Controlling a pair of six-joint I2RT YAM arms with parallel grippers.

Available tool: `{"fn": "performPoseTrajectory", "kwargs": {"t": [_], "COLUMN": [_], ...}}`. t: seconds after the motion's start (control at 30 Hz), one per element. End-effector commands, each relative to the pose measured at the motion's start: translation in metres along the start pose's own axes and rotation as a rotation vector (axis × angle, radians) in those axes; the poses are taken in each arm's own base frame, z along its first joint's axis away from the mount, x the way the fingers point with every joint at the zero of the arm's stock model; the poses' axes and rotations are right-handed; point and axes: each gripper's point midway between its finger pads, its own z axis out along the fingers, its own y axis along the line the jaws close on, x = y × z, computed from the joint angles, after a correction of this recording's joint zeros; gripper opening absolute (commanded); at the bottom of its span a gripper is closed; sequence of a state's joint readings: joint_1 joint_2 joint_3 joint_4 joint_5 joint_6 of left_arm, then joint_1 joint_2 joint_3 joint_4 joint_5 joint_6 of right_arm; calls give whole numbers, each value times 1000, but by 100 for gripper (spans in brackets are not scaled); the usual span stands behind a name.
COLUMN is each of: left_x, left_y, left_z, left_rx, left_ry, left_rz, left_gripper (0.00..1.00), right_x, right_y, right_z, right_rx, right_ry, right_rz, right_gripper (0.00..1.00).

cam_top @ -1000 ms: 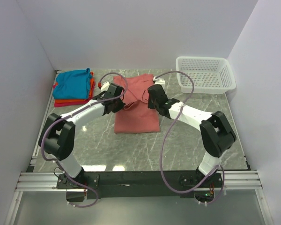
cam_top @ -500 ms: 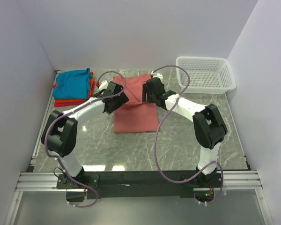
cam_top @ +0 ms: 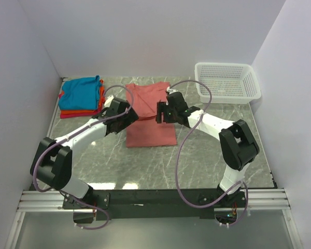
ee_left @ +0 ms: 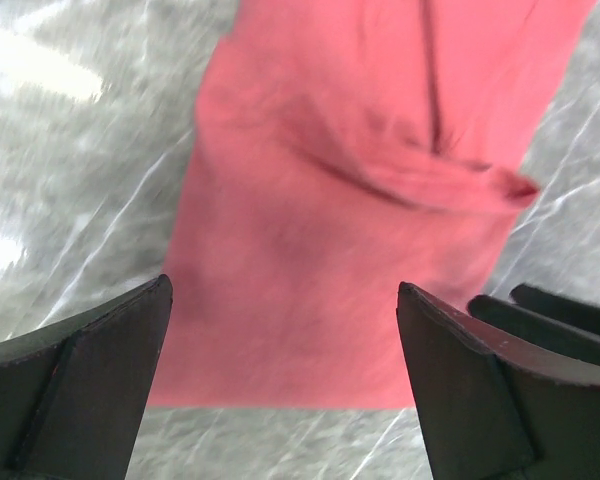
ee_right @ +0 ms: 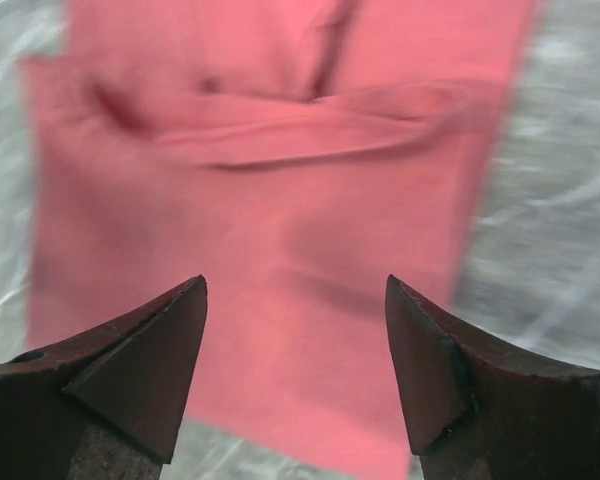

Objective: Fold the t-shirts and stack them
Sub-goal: Fold the tshirt

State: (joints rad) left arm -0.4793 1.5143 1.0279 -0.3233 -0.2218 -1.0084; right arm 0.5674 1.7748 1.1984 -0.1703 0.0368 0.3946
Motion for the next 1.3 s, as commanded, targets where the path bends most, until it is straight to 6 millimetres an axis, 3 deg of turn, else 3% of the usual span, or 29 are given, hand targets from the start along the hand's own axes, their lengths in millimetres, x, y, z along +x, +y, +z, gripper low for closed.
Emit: {"fn": "performPoseTrajectory", "kwargs": {"t": [0.0, 0.1, 0.13, 0.17, 0.2, 0.23, 0.3, 0.33, 0.37, 0.43, 0.53, 0.6, 0.63, 0.67, 0.73, 0.77, 0.87, 0.9, 0.93, 0.97, 1.0, 1.03, 1.07, 1.1, 1.13, 1.17, 1.2, 1.23, 1.27], "left_x": [10, 15, 14, 10, 16, 14, 20, 20, 17, 20, 20, 24, 24, 26, 32, 34, 39, 42, 44, 47, 47, 54, 54, 57, 64, 66, 69, 75, 78], "left_y": [8, 28, 35, 36, 48, 49, 63, 67, 67, 77, 81, 81, 78, 77, 77, 78, 74, 72, 71, 68, 64, 65, 63, 63, 66, 63, 63, 63, 63], "left_z": [-14, -27, -29, -39, -40, -48, -53, -55, -61, -64, -67, -66, -66, -65, -62, -59, -54, -53, -49, -47, -45, -39, -37, -33, -27, -23, -21, -17, -15], "left_rx": [38, 13, -5, 10, -7, 9, -10, -18, -8, -32, -27, -14, 1, 8, 11, 7, 24, 34, 39, 52, 75, 65, 66, 59, 44, 56, 58, 61, 62], "left_ry": [27, 14, -4, -24, -19, -37, -35, -44, -58, -60, -72, -57, -55, -48, -24, -16, 8, 23, 34, 44, 47, 77, 84, 100, 131, 140, 154, 178, 188], "left_rz": [23, 13, 8, -3, -7, -13, -22, -27, -37, -42, -48, -48, -48, -49, -43, -38, -29, -23, -19, -11, 9, 19, 31, 37, 43, 50, 49, 50, 52], "left_gripper": [99, 99, 99, 100, 99, 99, 99, 99, 99, 99, 99, 99, 99, 99, 99, 99, 100, 99, 99, 99, 99, 100, 99, 99, 95, 93, 87, 83, 80], "right_x": [-8, 1, 9, 0, 4, 11, 2, 8, -3, 4, -11, -36, -36, -54, -57, -69, -75, -87, -76, -79, -96, -77, -76, -90, -62, -73, -68, -39, -30], "right_y": [55, 81, 81, 89, 93, 93, 101, 97, 103, 99, 101, 101, 97, 97, 95, 95, 92, 94, 84, 84, 78, 64, 56, 52, 32, 32, 23, 9, 4], "right_z": [-10, -1, 10, 13, 16, 28, 35, 47, 50, 67, 84, 91, 100, 101, 110, 107, 100, 85, 82, 73, 51, 49, 40, 14, 12, -13, -21, -22, -28], "right_rx": [-260, -349, -343, -353, -358, -352, -361, -342, -344, -317, -286, -240, -217, -190, -165, -155, -141, -133, -111, -114, -89, -59, -42, -40, 0, -13, -5, 6, 3], "right_ry": [-5, 27, 56, 45, 67, 93, 80, 100, 83, 117, 79, 19, 19, -16, -12, -24, -35, -71, -50, -61, -110, -71, -80, -131, -86, -142, -149, -106, -97], "right_rz": [-46, -70, -70, -74, -79, -79, -79, -71, -73, -66, -63, -70, -79, -82, -103, -106, -122, -119, -111, -95, -50, -34, -12, 20, 30, 62, 78, 93, 108], "right_gripper": [79, 83, 83, 83, 83, 83, 83, 83, 83, 83, 83, 83, 83, 83, 83, 83, 83, 83, 83, 83, 83, 83, 84, 84, 84, 84, 84, 84, 83]}}
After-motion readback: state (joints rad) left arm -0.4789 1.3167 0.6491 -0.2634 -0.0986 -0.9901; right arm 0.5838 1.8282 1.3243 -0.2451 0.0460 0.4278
